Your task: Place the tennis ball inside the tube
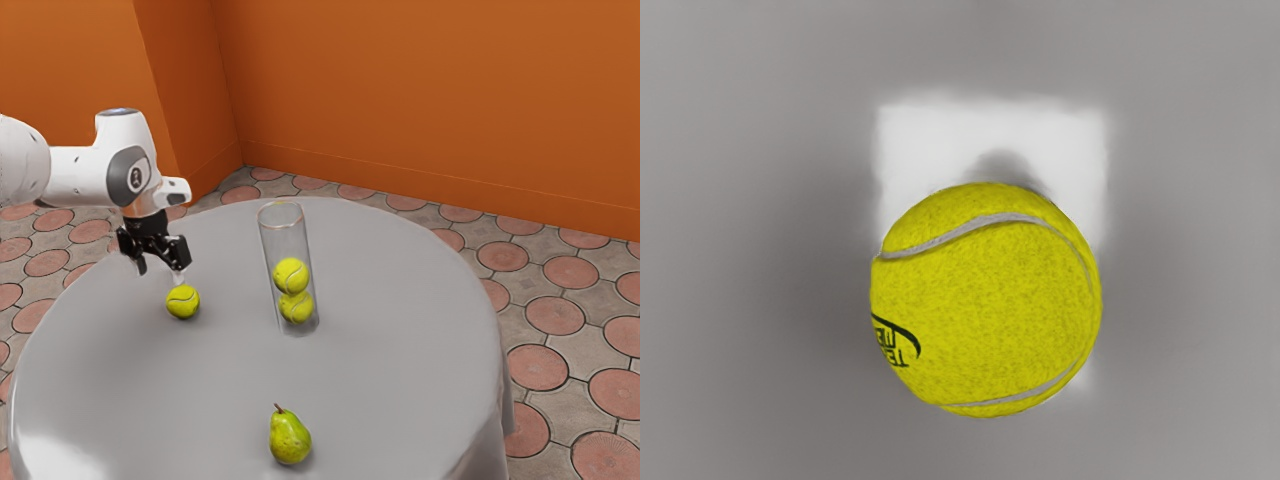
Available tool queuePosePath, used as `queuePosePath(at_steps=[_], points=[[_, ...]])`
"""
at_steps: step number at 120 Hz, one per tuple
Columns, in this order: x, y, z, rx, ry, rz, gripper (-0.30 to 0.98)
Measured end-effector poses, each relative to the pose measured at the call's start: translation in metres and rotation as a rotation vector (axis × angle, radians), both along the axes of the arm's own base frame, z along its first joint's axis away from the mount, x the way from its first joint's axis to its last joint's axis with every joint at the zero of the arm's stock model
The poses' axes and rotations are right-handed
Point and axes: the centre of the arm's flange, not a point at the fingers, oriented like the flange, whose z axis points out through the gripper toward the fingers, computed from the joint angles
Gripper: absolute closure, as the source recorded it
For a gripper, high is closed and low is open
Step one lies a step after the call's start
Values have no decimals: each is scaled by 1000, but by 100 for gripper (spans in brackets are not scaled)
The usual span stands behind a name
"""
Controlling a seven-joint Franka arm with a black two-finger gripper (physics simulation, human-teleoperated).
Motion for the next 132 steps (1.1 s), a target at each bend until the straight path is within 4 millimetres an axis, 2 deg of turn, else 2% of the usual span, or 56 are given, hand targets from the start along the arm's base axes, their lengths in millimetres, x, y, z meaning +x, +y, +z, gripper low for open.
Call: queuePosePath(at_steps=[12,27,42,71,84,108,132], points=[[8,-5,-11,-14,0,-7,2],[9,-6,-43,-47,30,6,2],[10,-6,-54,-67,34,10,2],[8,6,-62,-72,36,15,2],[17,5,-68,-70,34,6,2],[16,4,-83,-82,51,6,2],[16,4,-87,-87,54,3,2]])
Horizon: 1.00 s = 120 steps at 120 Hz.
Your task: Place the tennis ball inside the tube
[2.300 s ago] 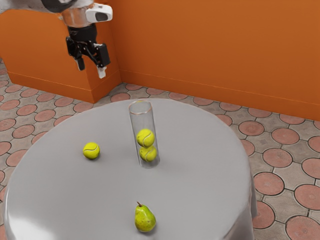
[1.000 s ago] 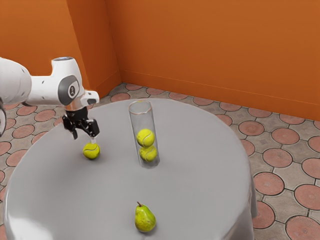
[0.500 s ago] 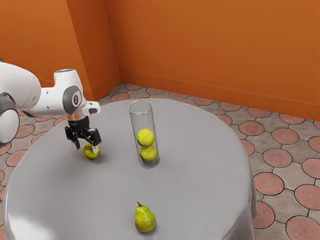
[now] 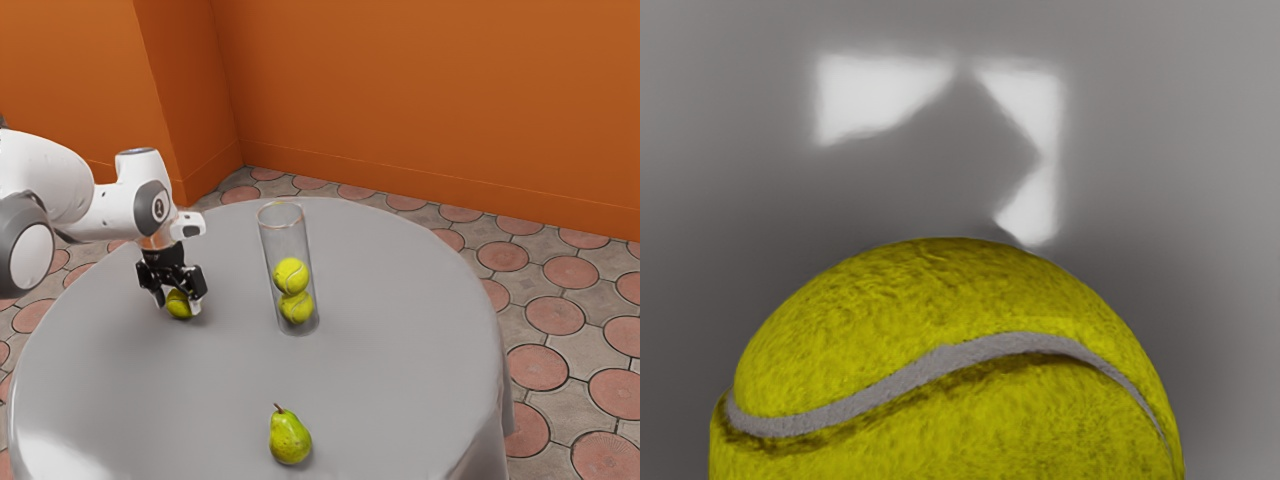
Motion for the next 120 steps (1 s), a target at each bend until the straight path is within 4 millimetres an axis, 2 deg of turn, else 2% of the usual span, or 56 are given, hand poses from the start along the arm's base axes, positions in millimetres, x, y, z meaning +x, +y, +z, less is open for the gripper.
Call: queuePosePath(at_steps=[34,63,96,102,107,120], points=[[3,-1,-8,-3,4,-5,2],[4,-1,-7,-7,1,-6,25],[6,-1,0,-1,-13,-8,29],[7,-1,8,0,-24,-9,29],[9,-2,23,2,-47,-12,31],[10,-6,85,17,-131,-40,32]])
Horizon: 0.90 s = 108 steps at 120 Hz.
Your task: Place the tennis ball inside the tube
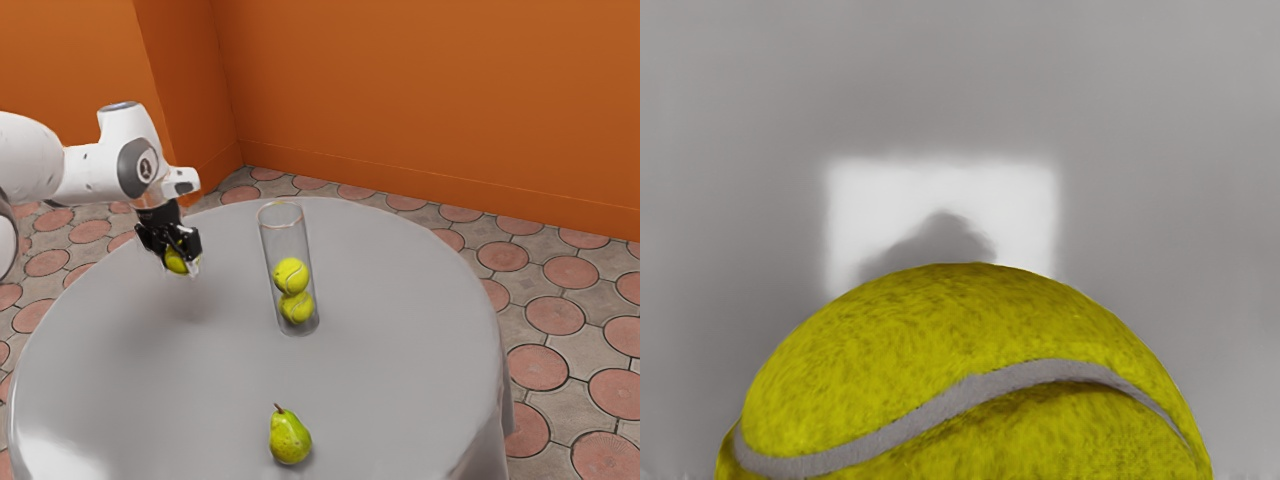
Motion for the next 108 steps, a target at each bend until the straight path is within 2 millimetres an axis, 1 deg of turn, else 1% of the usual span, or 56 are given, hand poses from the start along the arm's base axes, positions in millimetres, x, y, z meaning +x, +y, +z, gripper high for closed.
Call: queuePosePath(at_steps=[6,12,17,24,39,44,47,52,57,65,72,90,108], points=[[-2,-3,32,9,-33,-19,32],[-4,-6,57,15,-55,-36,32],[-4,-16,80,20,-78,-64,31],[5,-38,114,31,-113,-115,31],[29,-97,184,45,-179,-236,31],[35,-115,201,46,-191,-271,31],[41,-126,207,48,-193,-291,31],[47,-141,210,45,-183,-319,31],[50,-154,206,37,-162,-342,30],[51,-172,200,25,-131,-369,31],[50,-183,195,16,-109,-386,31],[46,-192,186,8,-70,-394,32],[45,-201,186,5,-59,-399,31]])
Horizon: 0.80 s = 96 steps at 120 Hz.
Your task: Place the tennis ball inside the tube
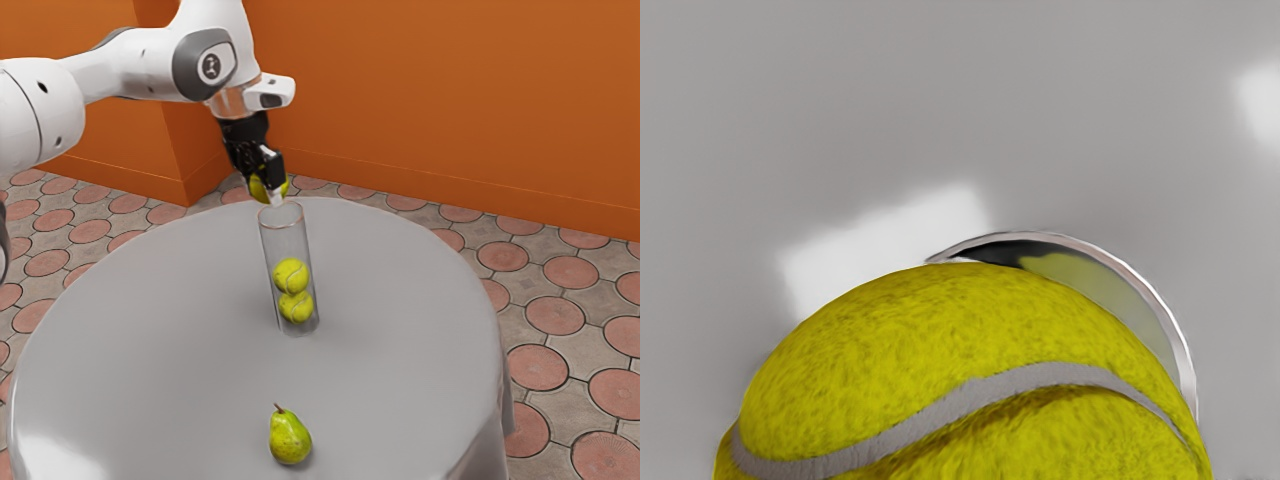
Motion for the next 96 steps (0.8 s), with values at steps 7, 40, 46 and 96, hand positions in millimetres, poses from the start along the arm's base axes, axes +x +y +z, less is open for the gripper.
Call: queuePosePath(at_steps=[7,40,46,96], points=[[-1,-4,-1,-1,4,-3,31],[-6,-12,-5,-1,24,-3,31],[-7,-12,-5,-1,26,-2,31],[-56,9,15,-9,53,51,7]])
